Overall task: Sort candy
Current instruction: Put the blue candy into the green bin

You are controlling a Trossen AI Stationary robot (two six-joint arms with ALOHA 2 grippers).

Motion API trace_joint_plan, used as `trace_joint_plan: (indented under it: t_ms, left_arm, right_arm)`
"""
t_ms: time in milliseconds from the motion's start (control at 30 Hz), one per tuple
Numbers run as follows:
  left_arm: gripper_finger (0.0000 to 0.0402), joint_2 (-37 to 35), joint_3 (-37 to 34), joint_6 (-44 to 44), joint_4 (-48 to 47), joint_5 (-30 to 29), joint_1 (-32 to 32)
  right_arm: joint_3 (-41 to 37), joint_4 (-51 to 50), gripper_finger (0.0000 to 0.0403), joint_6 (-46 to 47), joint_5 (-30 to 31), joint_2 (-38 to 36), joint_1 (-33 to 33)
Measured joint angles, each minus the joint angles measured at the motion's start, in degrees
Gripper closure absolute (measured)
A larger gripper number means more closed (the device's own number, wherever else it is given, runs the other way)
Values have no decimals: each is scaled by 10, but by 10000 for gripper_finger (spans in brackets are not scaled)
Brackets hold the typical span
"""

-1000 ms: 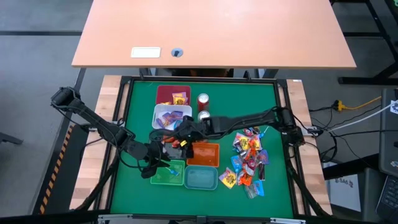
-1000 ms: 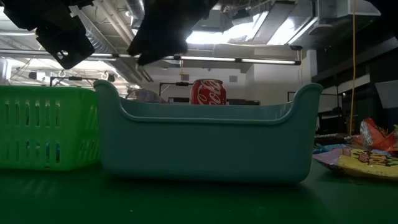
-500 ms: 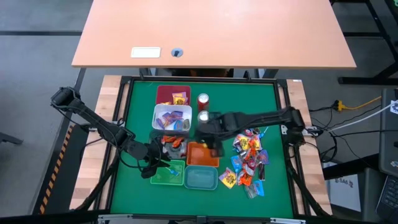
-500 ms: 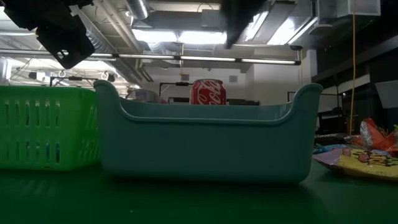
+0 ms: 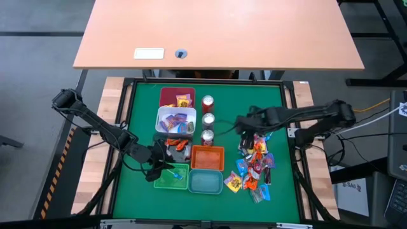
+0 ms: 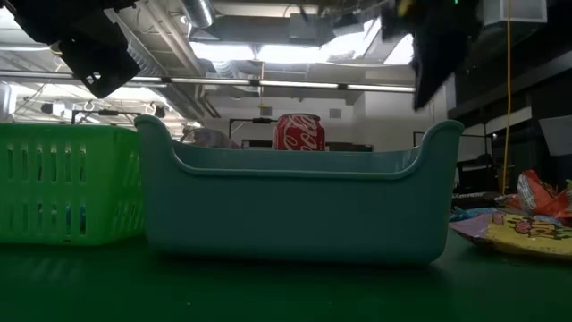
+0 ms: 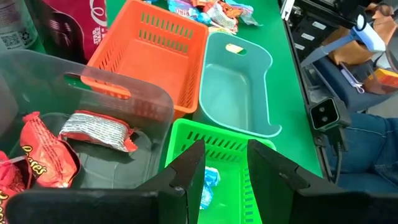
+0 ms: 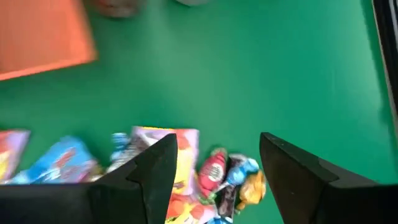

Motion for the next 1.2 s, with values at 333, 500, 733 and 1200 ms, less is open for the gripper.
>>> trace_joint_plan:
  t_ms: [333,500,733,1200]
  left_arm:
    - [293,0,0,0,2,0,0]
    - [293,0,0,0,3,0,0]
    - [293,0,0,0,4,0,0]
    - [293,0,0,0,4,0,0]
  right_arm:
    - [-208,80,175,134,-5,-67,-129]
    - [-272,156,175,142,-50,-64,-166]
    - [-298,237,175,170,-48,-63,-173]
    - [-329,241,246,172,-56,-46,-173]
